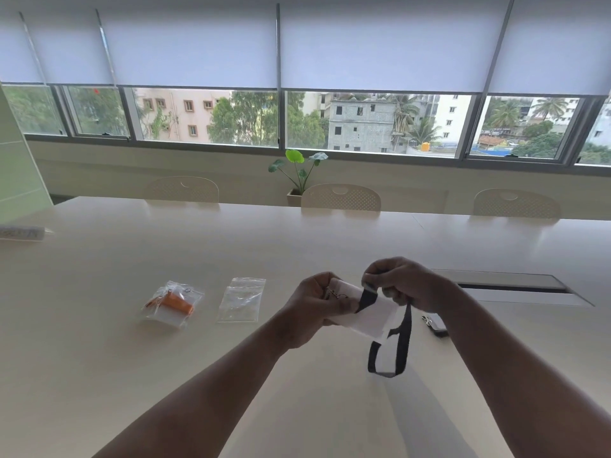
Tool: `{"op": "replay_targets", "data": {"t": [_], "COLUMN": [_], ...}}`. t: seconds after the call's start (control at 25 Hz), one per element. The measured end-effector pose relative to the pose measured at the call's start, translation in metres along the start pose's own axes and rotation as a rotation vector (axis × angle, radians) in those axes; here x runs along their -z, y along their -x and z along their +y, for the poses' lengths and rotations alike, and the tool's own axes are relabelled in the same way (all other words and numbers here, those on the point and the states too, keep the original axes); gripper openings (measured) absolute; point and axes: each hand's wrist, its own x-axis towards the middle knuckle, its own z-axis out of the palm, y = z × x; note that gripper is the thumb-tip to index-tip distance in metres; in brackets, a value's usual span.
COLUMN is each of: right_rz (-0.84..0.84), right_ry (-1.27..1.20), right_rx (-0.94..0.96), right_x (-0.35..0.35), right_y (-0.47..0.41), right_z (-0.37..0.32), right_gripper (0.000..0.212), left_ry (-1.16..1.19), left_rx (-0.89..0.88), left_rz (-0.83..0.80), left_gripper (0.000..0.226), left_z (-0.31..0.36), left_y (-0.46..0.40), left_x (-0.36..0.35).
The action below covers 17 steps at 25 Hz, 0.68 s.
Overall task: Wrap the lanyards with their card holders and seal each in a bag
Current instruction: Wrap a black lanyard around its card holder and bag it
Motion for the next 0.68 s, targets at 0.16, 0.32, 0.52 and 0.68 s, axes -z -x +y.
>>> {"op": "replay_targets", "data": {"t": [0.16,0.32,0.52,0.68], "right_rz": [-0.151,-0.305,-0.333,-0.353], "right_ry": [-0.405,-0.711,-0.905,-0.875], "right_rx": [-0.109,-0.138,-0.166,-0.184], "right_x": [-0.036,-0.079,-0.099,-0.1], "right_y": [0.004,0.005,0.009,0.015], "right_z": [0.037,0.057,0.059,0.058], "right_gripper": [0.014,0.011,0.02,0.021], "left_ry": [0.172,0.227,0.213,0.206], "left_rx": [-0.038,-0.041,-0.046,-0.048], "left_rz": [0.021,0.197,0.297,0.351], "left_gripper": [0.023,0.026,0.027,0.023], "left_z": [0.005,0.001,0.001,0.007], "left_y": [-0.01,-0.015,-0.016,-0.019], "left_x": [-0.005,-0.003,-0.005,-0.005]}}
